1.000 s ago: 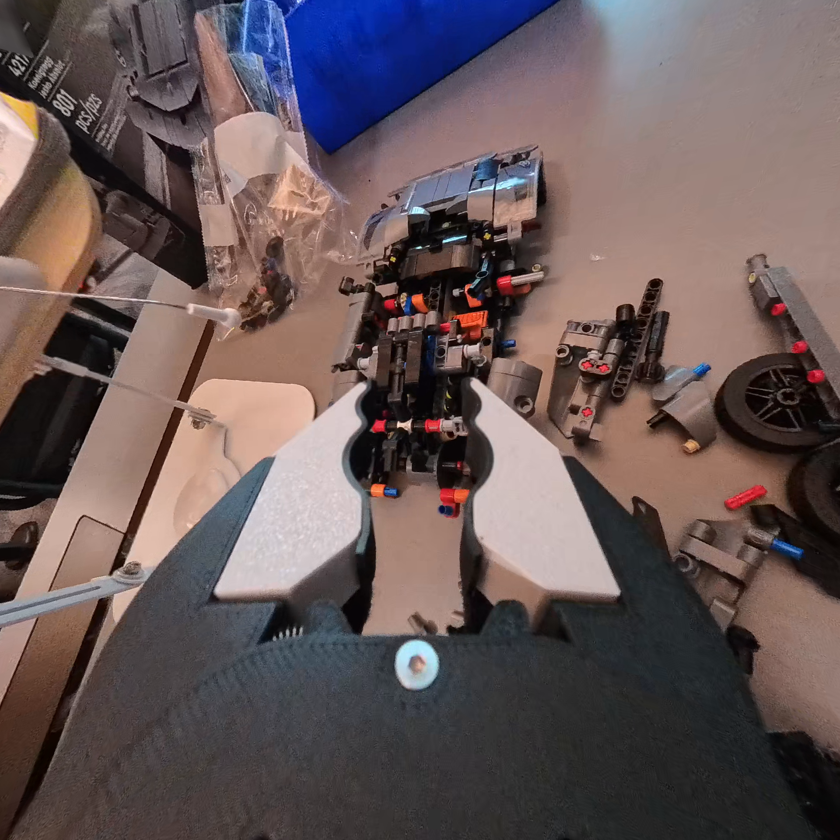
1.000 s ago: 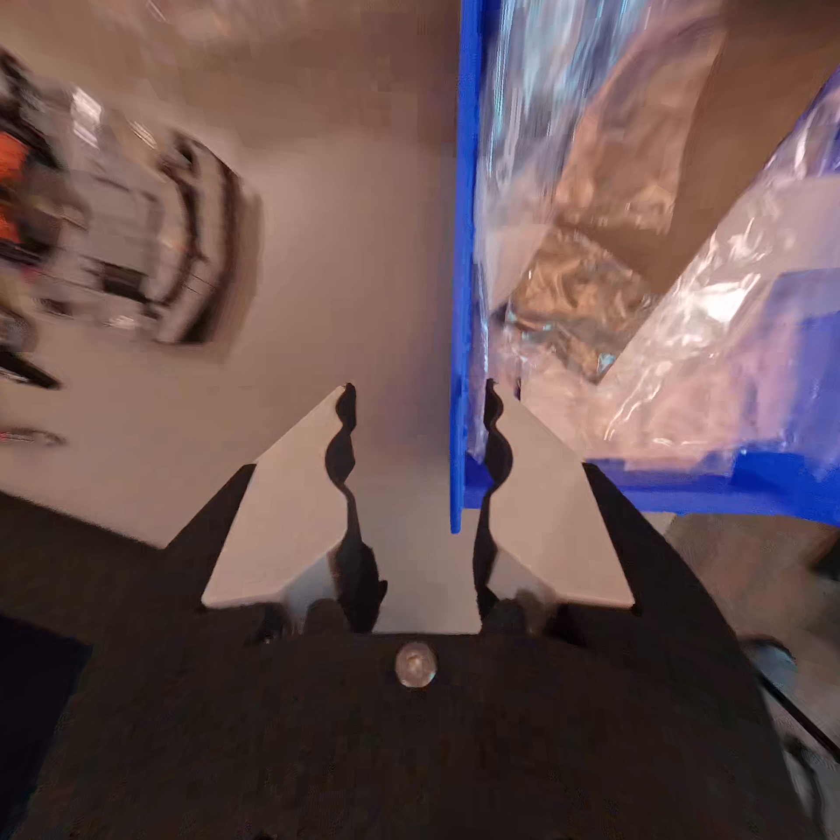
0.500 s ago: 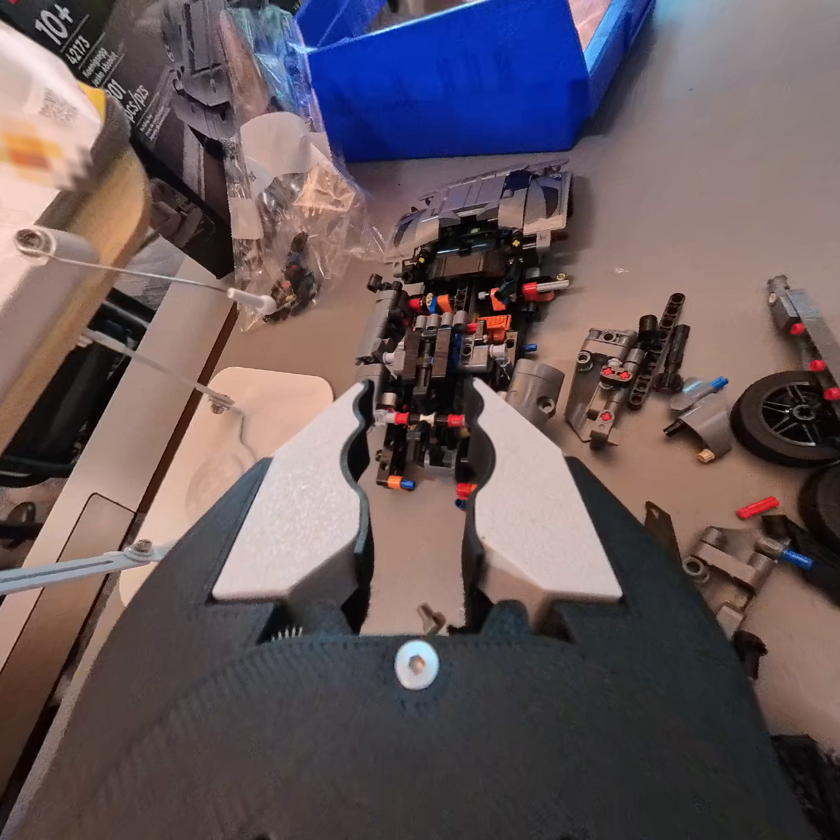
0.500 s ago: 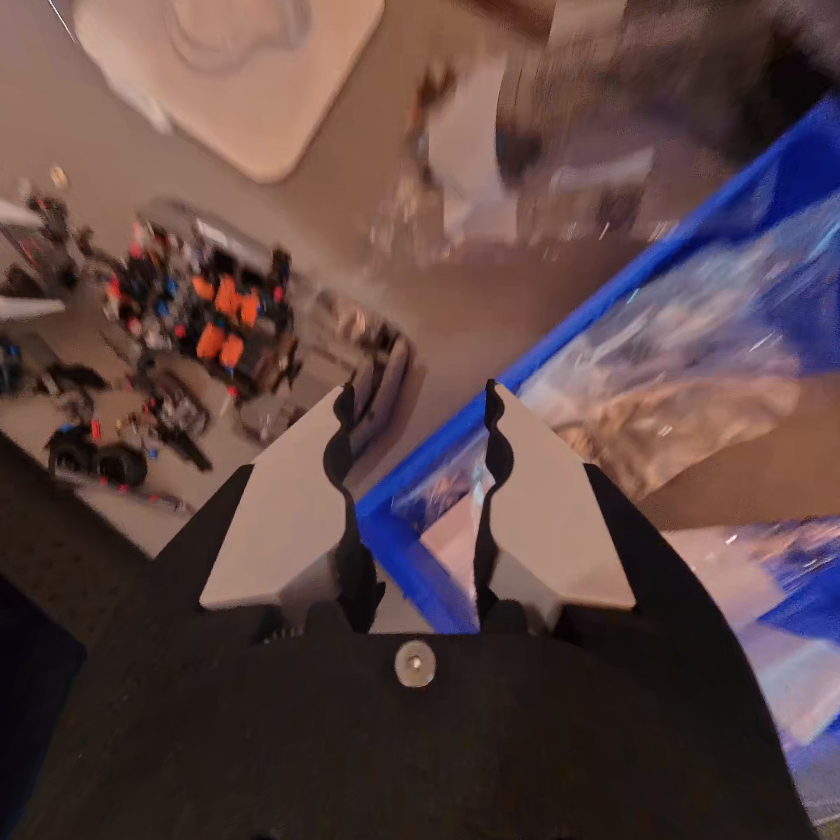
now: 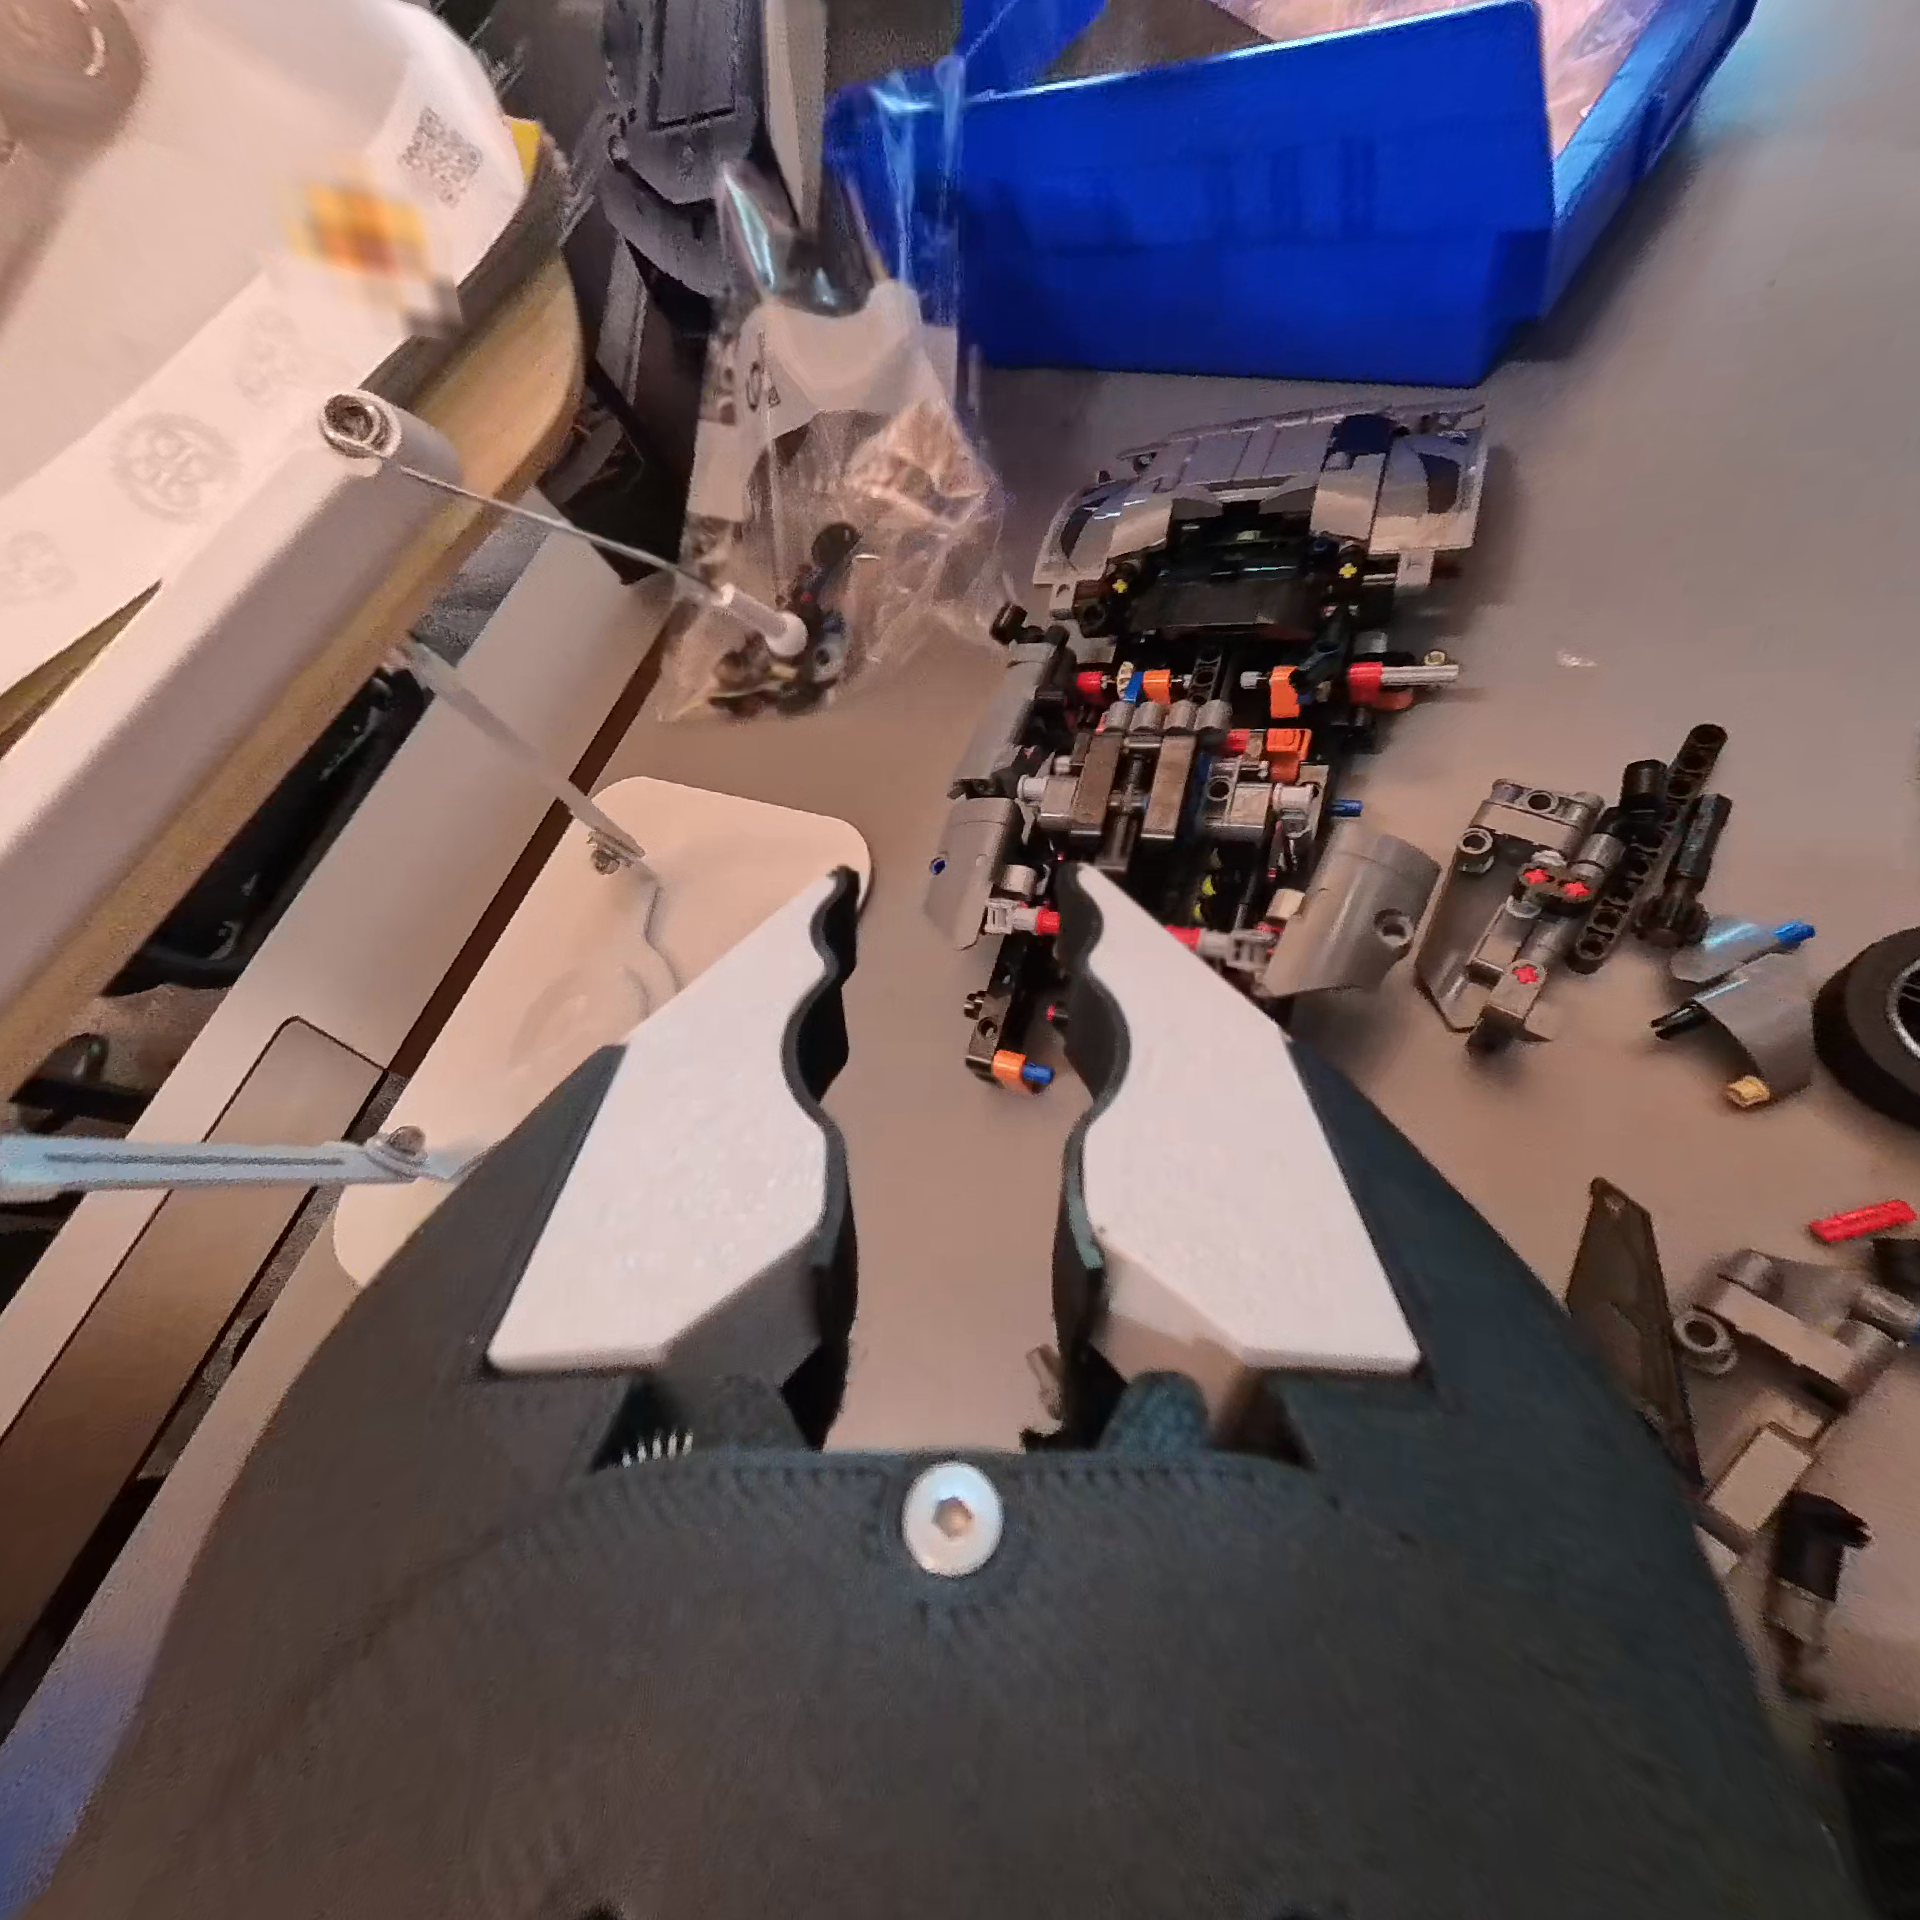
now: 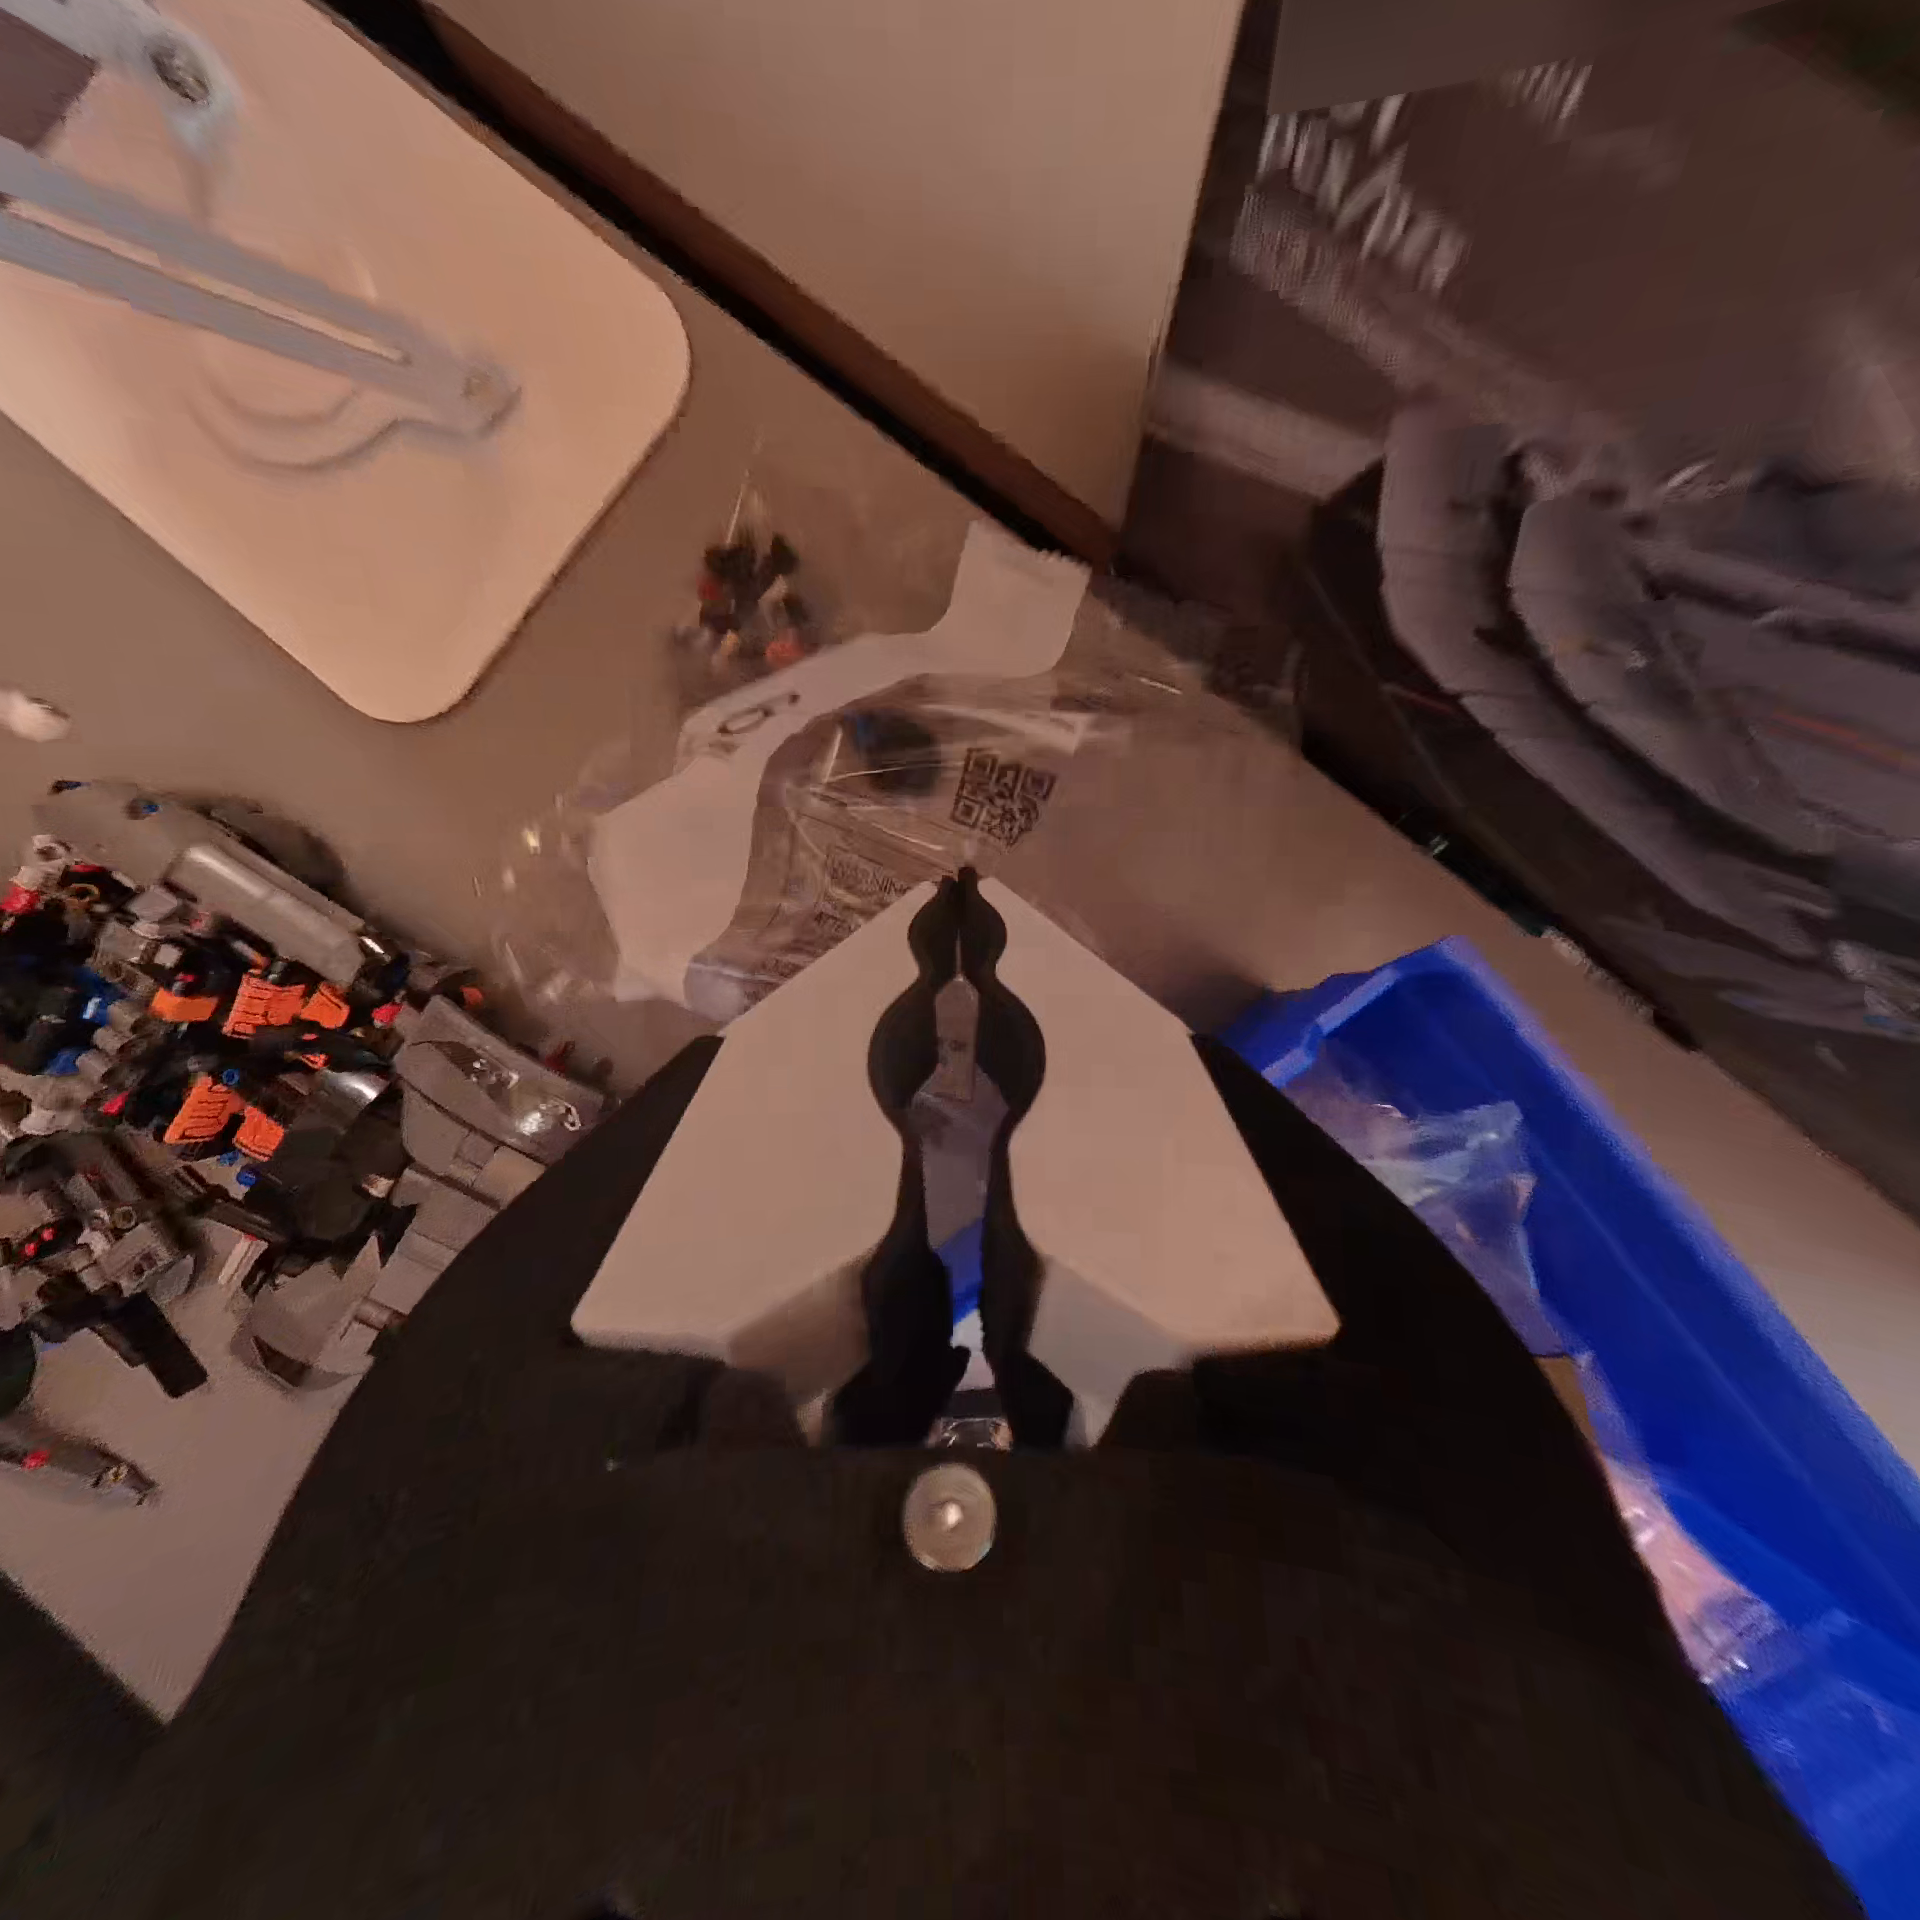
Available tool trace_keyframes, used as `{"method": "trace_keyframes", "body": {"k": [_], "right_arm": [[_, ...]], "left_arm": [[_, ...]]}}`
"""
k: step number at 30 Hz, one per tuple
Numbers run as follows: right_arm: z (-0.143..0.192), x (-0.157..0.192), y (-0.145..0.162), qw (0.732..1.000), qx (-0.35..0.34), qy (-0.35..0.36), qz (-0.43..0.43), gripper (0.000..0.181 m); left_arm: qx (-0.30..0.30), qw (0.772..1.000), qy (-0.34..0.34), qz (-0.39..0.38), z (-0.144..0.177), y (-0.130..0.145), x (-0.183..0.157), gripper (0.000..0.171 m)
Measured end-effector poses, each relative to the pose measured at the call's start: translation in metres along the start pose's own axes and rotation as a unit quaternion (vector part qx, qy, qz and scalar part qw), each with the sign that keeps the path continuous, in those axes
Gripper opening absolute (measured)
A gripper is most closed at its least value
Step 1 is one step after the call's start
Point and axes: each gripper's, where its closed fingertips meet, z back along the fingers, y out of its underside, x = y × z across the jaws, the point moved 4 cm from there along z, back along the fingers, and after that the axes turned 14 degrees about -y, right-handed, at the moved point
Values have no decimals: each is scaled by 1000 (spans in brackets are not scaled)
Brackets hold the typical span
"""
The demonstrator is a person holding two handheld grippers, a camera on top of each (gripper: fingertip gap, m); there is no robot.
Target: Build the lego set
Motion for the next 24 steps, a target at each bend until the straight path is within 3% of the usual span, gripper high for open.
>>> {"method": "trace_keyframes", "body": {"k": [1, 9, 14, 19, 24], "right_arm": [[12, 8, -7, 1000, -26, 1, 14, 0], [116, 105, -53, 981, -102, 35, 159, 0], [155, 174, -68, 968, -91, 37, 231, 0], [158, 248, -75, 954, -61, 4, 293, 0], [119, 309, -94, 933, -43, -44, 355, 0]], "left_arm": [[1, 1000, -2, 6, 1, 0, 3, 36], [-6, 999, -32, 36, 11, -3, 20, 39], [-23, 997, -56, 55, 28, -9, 39, 42], [-31, 993, -61, 101, 50, -5, 64, 48], [-49, 978, -110, 172, 90, 12, 109, 48]]}}
